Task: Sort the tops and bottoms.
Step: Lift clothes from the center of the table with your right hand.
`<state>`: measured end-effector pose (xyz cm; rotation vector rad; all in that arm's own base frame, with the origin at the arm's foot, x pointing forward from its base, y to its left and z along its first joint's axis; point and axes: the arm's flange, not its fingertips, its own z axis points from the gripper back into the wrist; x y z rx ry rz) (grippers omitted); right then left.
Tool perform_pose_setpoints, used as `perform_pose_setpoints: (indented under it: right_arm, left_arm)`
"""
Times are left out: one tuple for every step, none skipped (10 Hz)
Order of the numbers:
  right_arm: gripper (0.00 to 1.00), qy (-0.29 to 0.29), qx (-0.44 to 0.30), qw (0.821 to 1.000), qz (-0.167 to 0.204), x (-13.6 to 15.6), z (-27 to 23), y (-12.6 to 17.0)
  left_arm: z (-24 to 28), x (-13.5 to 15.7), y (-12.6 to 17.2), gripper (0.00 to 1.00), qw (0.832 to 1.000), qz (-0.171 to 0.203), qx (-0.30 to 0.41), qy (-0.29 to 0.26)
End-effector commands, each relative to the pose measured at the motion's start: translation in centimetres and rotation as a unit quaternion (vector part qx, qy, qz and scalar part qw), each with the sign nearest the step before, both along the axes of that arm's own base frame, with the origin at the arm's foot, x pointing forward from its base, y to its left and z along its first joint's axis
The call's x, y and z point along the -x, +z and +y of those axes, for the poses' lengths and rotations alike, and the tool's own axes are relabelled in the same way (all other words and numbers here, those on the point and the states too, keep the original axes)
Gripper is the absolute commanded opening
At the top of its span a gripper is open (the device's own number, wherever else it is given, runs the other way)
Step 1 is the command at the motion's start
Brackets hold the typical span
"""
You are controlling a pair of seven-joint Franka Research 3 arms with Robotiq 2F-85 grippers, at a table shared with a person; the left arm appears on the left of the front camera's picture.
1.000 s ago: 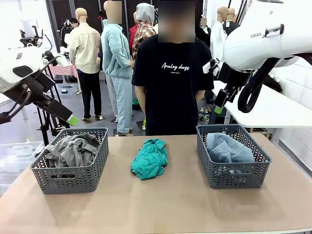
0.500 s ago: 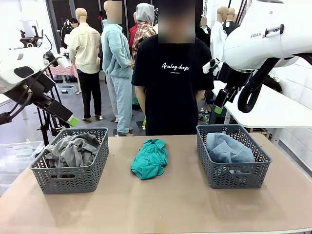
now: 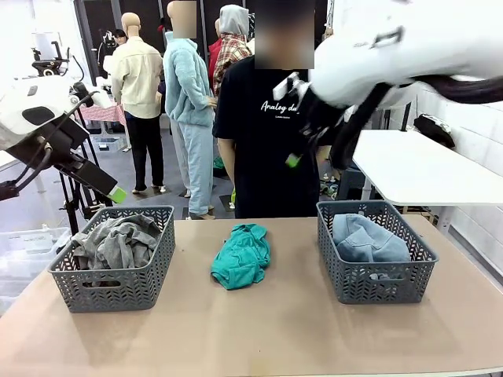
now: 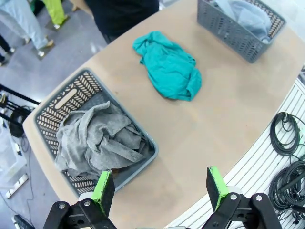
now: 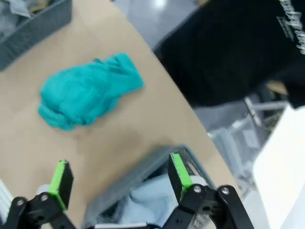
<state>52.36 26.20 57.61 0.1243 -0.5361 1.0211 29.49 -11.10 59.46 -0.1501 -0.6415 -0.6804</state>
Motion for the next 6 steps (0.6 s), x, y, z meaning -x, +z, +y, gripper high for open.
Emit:
perform_pose_setpoints:
  right_arm:
    - [1.00,0.059,-0.018,0.996,0.058,-5.5,3.0,-3.8]
    - [1.00,0.052,-0.008,0.996,0.074,-7.1,4.7,-6.1]
    - [1.00,0.061,-0.002,0.993,0.101,-8.4,6.5,-8.4]
    - [1.00,0.066,0.006,0.990,0.123,-9.3,7.4,-10.3]
    - [1.00,0.080,0.011,0.984,0.156,-9.5,8.9,-12.8]
    - [1.00,0.092,0.015,0.980,0.175,-9.5,9.8,-14.8]
  left_arm:
    - [0.2,0.0,0.1,1.00,1.000,0.000,0.006,-0.002]
    - [0.2,0.0,0.1,1.00,1.000,0.000,0.006,-0.002]
    - [0.2,0.0,0.1,1.00,1.000,0.000,0.006,-0.002]
    - [0.2,0.0,0.1,1.00,1.000,0.000,0.006,-0.002]
    - [0.2,0.0,0.1,1.00,1.000,0.000,0.006,-0.002]
    - [0.2,0.0,0.1,1.00,1.000,0.000,0.006,-0.002]
